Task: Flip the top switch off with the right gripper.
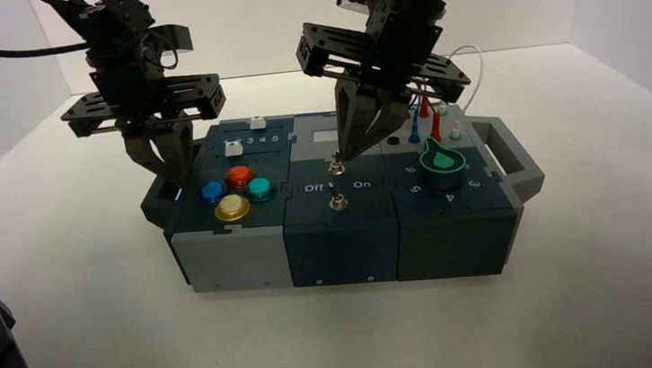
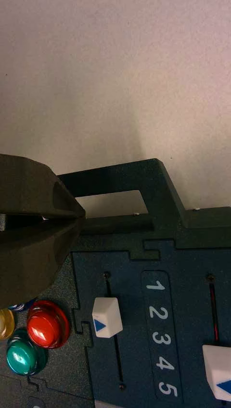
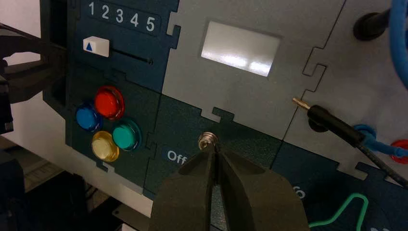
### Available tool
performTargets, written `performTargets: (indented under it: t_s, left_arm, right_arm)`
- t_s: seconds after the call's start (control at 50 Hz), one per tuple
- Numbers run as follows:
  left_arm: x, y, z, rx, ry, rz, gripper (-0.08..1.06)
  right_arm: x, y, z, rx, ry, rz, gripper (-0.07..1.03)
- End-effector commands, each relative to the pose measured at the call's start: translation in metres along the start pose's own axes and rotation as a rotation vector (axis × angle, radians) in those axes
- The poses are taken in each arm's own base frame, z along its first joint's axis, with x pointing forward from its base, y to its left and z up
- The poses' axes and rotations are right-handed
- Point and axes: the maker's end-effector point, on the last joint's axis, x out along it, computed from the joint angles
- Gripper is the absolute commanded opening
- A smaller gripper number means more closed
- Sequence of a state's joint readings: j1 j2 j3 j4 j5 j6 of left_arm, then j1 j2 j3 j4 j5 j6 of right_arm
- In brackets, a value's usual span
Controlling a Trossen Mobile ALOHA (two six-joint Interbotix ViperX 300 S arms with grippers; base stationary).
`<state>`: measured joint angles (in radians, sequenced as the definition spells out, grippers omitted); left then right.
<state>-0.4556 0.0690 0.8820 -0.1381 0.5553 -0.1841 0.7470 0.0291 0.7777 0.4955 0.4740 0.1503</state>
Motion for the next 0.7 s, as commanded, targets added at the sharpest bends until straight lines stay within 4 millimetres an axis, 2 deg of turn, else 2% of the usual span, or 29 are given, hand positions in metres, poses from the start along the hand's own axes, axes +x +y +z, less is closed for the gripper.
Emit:
performTargets:
  t_s: [0.02,0.5,0.62,0.7]
  left_arm:
    - [0.008,-0.001,-0.004,0.062,0.008,0.011,-0.03]
    - [0.009,-0.001,-0.003,0.061,0.001,0.01,-0.03]
    - [0.01,0.0,-0.004,0.063,0.001,0.01,-0.03]
    - [0.009,-0.001,-0.003,0.063,-0.005,0.009,-0.03]
  right_arm:
    - [-0.007,0.022,0.01,-0.034,-0.033,0.038,-0.02]
    - [-0.006,0.031,0.009,-0.048,-0.026,0.048,-0.02]
    - [-0.006,0.028,0.005,-0.053,-0.018,0.041,-0.02]
    - [-0.004,0.017,-0.003,-0.053,-0.002,0.02,-0.02]
